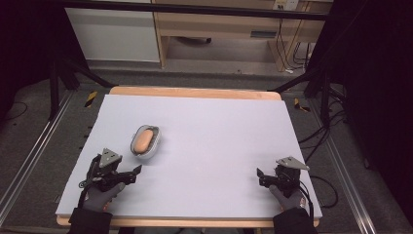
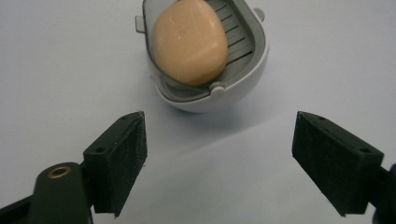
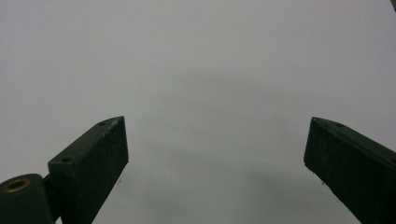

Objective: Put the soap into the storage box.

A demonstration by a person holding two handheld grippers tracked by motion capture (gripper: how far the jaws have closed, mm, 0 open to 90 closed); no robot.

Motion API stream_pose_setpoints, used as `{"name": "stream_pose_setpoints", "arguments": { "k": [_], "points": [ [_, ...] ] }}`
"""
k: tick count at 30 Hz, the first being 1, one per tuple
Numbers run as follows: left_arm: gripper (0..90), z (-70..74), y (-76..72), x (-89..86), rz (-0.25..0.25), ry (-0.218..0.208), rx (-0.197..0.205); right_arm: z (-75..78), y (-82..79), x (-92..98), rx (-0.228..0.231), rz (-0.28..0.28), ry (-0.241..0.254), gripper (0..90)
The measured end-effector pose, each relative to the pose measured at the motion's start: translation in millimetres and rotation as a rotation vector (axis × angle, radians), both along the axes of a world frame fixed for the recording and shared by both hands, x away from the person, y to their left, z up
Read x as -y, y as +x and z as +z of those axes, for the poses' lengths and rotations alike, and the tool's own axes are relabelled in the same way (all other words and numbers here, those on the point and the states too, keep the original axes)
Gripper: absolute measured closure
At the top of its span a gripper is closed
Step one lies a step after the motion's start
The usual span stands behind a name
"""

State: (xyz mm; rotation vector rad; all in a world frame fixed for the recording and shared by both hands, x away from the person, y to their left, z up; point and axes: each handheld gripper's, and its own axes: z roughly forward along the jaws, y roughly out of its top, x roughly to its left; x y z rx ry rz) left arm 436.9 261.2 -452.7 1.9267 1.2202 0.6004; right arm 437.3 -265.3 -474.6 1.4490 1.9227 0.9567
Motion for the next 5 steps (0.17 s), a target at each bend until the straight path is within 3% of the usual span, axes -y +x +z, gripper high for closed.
{"name": "stream_pose_setpoints", "arguments": {
  "k": [5],
  "points": [
    [17.2,-5.6,0.3,-6.6,0.031,0.024,-0.012,-0.6,-0.3,1.0,-0.002,-0.005,0.005,6.5]
  ]
}}
